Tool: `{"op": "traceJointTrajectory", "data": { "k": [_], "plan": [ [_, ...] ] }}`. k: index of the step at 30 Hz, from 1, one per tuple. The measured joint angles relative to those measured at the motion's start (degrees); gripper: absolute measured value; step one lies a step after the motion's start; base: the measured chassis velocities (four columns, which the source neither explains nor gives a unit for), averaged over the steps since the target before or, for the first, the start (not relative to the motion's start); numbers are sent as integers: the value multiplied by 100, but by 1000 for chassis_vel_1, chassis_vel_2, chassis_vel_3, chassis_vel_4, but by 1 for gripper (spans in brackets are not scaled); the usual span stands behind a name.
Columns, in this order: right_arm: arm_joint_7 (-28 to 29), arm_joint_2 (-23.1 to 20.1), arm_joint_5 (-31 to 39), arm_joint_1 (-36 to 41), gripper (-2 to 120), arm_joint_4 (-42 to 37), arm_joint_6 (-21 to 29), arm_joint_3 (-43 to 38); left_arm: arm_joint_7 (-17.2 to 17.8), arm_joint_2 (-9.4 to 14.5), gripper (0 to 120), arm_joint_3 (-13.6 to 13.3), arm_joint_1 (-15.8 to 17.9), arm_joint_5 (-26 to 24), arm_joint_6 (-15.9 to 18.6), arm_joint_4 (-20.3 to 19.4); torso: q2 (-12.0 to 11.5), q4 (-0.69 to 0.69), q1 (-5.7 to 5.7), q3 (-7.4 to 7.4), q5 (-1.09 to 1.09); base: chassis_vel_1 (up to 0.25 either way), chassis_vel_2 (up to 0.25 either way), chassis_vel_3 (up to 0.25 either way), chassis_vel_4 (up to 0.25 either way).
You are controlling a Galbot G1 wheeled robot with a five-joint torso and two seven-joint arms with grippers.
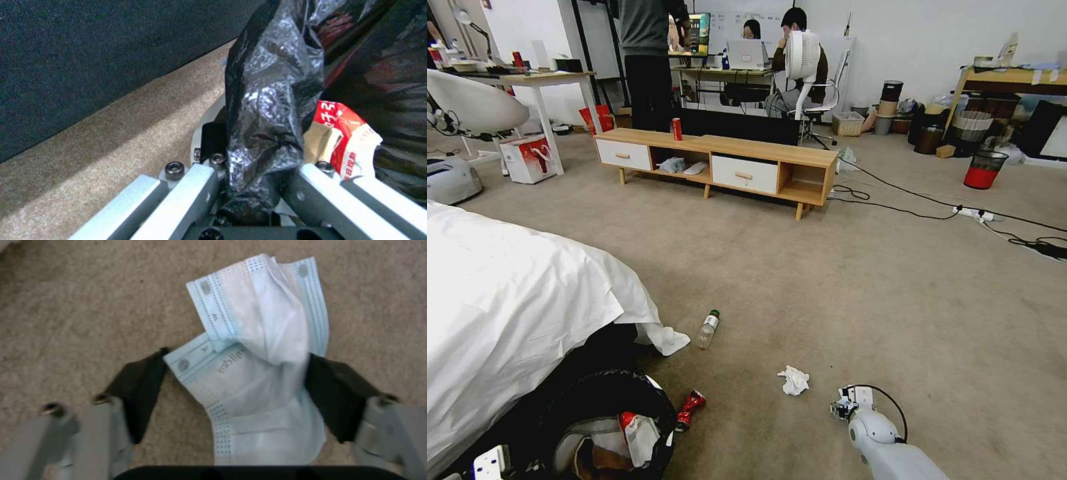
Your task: Pick up the trash bin, then pick up the garbage from the floor and place it into the trash bin.
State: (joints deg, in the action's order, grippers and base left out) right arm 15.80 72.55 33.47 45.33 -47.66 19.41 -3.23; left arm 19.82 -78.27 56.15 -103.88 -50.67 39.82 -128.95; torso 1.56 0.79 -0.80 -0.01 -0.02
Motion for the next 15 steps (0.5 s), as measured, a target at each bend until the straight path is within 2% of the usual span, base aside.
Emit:
{"op": "traceJointTrajectory", "data": {
  "k": [2,5,7,8,11,12,15],
  "plan": [
    [-28,11,-21,-8,60,23,-11,9,0,-6,0,-10,16,5,-2,17,0,-1,0,0,1,0,0,0,0],
    [-48,18,-35,-19,54,49,-22,11,-1,-5,0,-14,21,5,-2,26,1,-2,0,0,2,0,0,0,0],
    [-86,26,-70,-32,40,107,-42,12,-1,3,0,-15,40,6,-2,53,1,-5,0,0,4,0,0,0,0],
    [-86,26,-70,-32,40,107,-42,12,-1,3,0,-15,40,6,-2,53,1,-5,0,0,4,0,0,0,0],
    [-129,43,-128,-47,27,208,-81,13,-1,-5,0,-27,58,6,-2,66,2,-5,1,-1,4,0,0,0,0],
    [-129,43,-128,-47,27,208,-81,13,-1,-5,0,-27,58,6,-2,66,2,-5,1,-1,4,0,0,0,0],
    [-167,49,-163,-46,16,261,-96,14,-1,-13,0,-38,63,6,-2,80,2,-6,1,-1,5,0,0,0,0]
  ]
}}
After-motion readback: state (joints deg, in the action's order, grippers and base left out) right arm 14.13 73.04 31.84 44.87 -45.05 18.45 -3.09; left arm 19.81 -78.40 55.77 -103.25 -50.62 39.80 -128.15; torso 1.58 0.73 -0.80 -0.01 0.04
